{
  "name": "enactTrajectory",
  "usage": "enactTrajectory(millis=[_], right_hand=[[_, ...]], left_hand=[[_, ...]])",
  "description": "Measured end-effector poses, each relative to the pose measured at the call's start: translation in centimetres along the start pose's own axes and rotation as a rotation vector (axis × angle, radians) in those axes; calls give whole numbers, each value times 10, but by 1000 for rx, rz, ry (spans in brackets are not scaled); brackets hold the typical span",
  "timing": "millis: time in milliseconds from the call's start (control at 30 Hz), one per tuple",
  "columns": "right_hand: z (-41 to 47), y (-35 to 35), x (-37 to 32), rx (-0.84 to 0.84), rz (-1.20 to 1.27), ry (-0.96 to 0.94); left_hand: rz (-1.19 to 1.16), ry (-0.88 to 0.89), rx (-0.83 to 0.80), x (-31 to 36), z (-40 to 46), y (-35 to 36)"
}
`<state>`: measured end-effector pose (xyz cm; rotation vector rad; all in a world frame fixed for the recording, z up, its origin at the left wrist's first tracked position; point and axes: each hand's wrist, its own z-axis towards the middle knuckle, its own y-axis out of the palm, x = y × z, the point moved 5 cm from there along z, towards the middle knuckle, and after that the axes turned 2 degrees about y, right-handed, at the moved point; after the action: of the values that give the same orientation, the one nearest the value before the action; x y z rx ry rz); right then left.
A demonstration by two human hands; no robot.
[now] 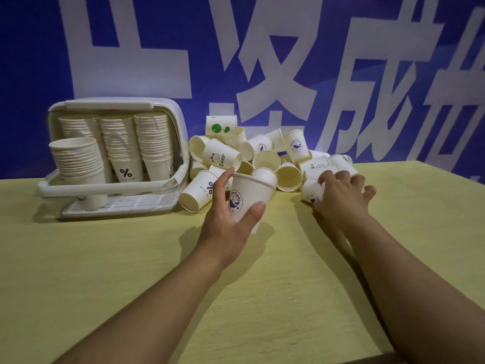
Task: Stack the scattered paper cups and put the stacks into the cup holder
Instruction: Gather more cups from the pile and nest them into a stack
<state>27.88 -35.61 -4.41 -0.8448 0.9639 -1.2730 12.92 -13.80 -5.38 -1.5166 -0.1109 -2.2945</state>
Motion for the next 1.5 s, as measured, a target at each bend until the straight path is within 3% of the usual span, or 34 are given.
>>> enactTrajectory(millis=[167, 333, 433, 633, 800, 1000, 1133, 1367, 1500], right_hand=[[-6, -8, -4, 41, 224, -1], [-16, -17, -20, -31, 1181, 78], [-23, -24, -33, -72, 1412, 32], [-40, -36, -48, -14, 1518, -84], [-51, -40, -59, -49, 1545, -210], [-49, -42, -60, -80, 1764, -134], [-52, -44, -63, -55, 1623, -163], [-60, -41, -74, -255, 1610, -216], [-62, -42, -78, -284, 1576, -309]], left_hand=[[2, 19, 3, 3, -1, -2], [0, 16, -112, 2, -5, 4], [1, 9, -272, 4, -11, 11], [-19, 1, -397, -1, -10, 16], [-49, 19, -345, -1, -8, 14], [-93, 25, -311, -2, -5, 12], [-112, 40, -300, -3, -4, 12], [-162, 68, -239, -1, -2, 9], [-131, 59, -161, -4, 1, 3]])
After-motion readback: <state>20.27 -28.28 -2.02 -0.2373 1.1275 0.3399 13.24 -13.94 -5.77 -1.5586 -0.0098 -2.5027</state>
